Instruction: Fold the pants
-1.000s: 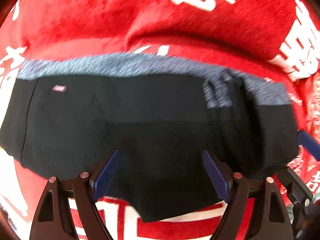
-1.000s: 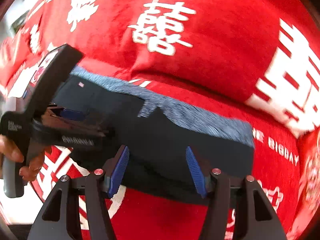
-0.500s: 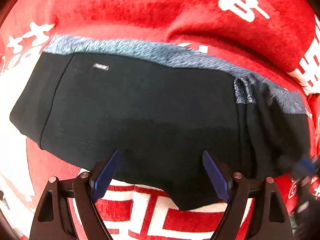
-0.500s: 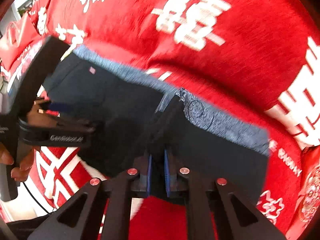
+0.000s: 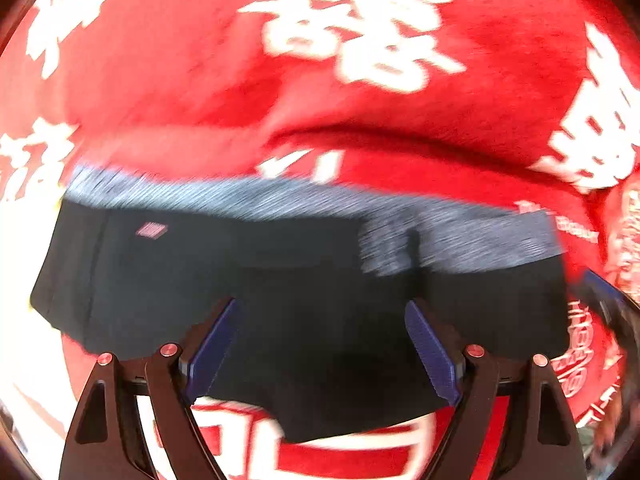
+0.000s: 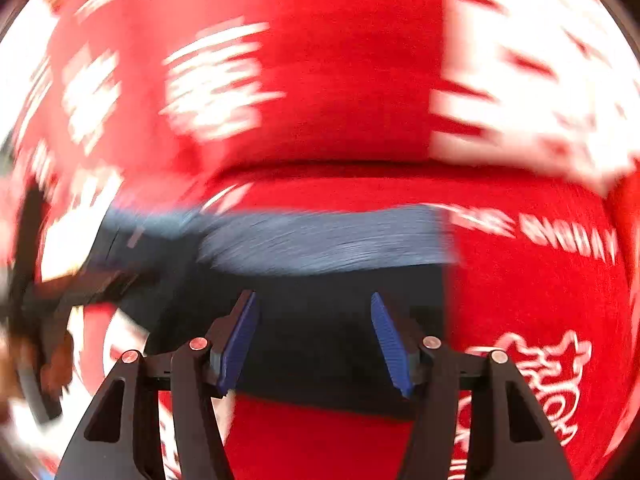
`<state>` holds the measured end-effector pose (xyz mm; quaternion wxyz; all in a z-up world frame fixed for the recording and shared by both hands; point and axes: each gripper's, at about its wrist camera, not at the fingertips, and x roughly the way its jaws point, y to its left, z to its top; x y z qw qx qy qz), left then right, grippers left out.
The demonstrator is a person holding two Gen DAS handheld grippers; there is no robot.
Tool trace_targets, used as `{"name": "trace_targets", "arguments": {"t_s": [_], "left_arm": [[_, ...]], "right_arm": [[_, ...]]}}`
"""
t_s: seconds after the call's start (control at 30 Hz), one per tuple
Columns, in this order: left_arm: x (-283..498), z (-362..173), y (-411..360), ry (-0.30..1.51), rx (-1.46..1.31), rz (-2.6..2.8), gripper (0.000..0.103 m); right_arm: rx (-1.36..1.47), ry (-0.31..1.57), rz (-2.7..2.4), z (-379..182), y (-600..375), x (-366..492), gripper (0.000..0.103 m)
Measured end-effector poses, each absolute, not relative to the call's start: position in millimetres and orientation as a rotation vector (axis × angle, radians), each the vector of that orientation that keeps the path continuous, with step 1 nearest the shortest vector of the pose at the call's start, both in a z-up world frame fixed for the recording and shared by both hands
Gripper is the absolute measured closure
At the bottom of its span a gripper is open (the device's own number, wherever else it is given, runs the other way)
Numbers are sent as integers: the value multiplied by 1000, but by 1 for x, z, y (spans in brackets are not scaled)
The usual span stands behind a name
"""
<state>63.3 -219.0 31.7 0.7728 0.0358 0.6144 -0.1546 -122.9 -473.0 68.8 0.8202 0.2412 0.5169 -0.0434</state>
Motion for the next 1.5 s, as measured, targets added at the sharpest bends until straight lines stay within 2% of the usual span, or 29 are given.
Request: {"name": "trace_targets", "arguments": {"t_s": [0.17, 0.23, 0.27, 0.33, 0.43, 0.47, 0.5, 0.63, 0.77, 0.83, 1.03, 1.3, 1.4, 1.5], "left_arm": [[70, 29, -283, 1316, 79, -452, 18], [71, 14, -307, 1328, 86, -486, 18], [67, 11, -315, 1333, 100, -486, 18], [65, -9, -323, 1351, 181, -433, 18], [54, -22, -309, 1348, 199, -426, 17], [49, -20, -303, 1328, 235, -412, 12], [45, -25, -299, 1343, 277, -392, 2], [46, -27, -266, 1428, 117, -352, 2], [41, -16, -257, 1416, 150, -300, 2], [39, -11, -252, 1419, 153, -268, 2], [23, -11, -225, 1444, 122, -171, 2], [-6, 8, -220, 1429, 131, -106, 2], [-13, 15, -212, 1440, 101, -64, 2], [-18, 18, -203, 1451, 77, -15, 2]], "right_arm": [[1127, 1129, -21, -14, -564, -124, 41], [1259, 1134, 40, -38, -567, -127, 61], [1268, 1128, 41, -40, -567, -129, 62], [1276, 1106, 68, -36, -568, -135, 70], [1187, 1133, 61, -23, -568, -146, 74], [1123, 1168, 28, -21, -566, -149, 74], [1077, 1192, 11, -21, -565, -149, 73], [903, 1203, -64, 4, -551, -147, 66], [693, 1215, -67, 37, -526, -152, 63], [631, 1232, -62, 46, -511, -154, 50], [495, 1235, -17, 67, -474, -160, 49], [455, 1249, 144, 62, -427, -135, 49], [460, 1255, 183, 56, -413, -124, 49], [426, 1348, 176, 30, -399, -116, 47]]}}
